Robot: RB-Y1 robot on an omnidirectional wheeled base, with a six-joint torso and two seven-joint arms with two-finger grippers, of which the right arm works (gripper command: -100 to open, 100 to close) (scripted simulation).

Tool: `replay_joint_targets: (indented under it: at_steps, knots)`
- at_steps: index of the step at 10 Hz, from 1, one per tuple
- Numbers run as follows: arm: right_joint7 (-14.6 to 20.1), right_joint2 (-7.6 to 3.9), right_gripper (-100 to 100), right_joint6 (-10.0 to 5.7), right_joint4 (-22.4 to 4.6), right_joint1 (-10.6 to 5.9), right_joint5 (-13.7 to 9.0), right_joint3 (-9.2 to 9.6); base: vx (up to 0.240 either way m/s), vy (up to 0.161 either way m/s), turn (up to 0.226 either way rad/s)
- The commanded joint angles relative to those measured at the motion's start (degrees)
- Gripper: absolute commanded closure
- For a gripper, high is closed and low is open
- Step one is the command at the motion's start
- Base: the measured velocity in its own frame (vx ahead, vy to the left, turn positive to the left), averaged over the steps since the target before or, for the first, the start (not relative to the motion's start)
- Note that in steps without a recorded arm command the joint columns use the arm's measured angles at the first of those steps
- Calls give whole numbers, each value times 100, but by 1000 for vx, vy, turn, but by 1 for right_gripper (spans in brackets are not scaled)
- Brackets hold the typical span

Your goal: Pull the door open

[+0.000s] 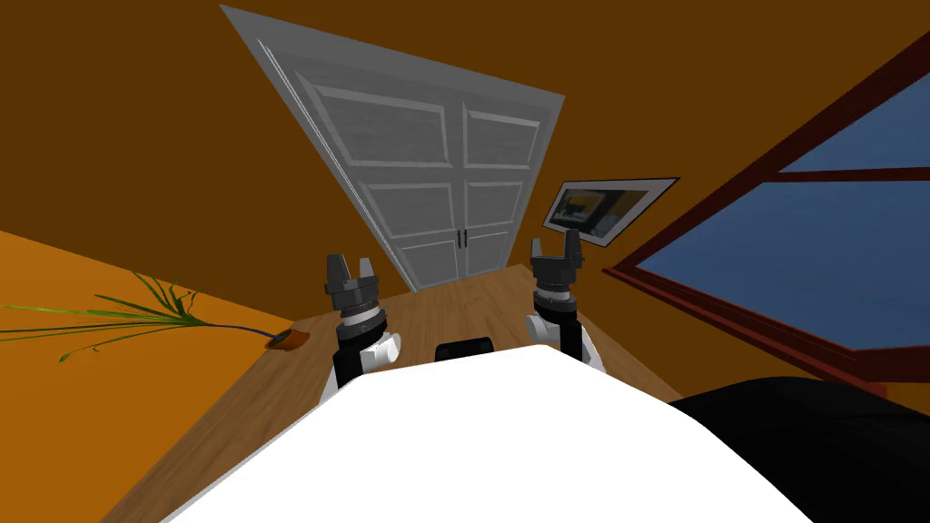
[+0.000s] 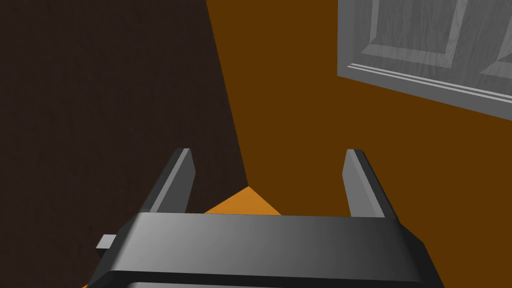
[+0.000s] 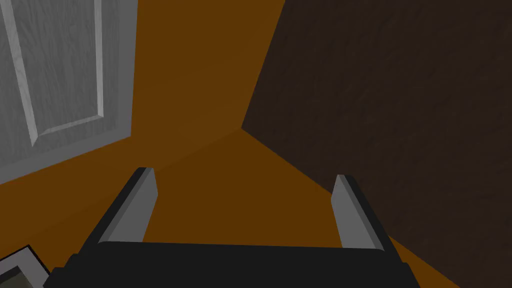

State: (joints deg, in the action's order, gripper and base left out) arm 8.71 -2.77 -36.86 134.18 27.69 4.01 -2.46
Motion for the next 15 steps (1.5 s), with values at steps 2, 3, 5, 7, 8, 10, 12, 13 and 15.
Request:
replay_joint_targets:
  at_steps: [2,3,5,7,8,10,12,13,15]
  knots:
    - [259,-85,-100,-59,-306,-48,-214,86,142,-43,93]
    - [366,-119,-100,-84,-433,-68,-302,122,147,11,81]
    - [512,-163,-100,-117,-605,-95,-422,170,116,11,59]
    - [743,-234,-100,-170,-879,-138,-613,247,114,-1,88]
    - [834,-262,-100,-191,-987,-156,-688,278,107,-17,62]
    - [1017,-316,-100,-233,-1203,-190,-839,338,96,-7,74]
    - [1217,-375,-100,-279,-1438,-228,-1004,405,91,-17,67]
    - [1323,-407,-100,-303,-1564,-249,-1092,440,97,-22,80]
    - [1536,-469,-100,-352,-1815,-289,-1267,510,101,-19,93]
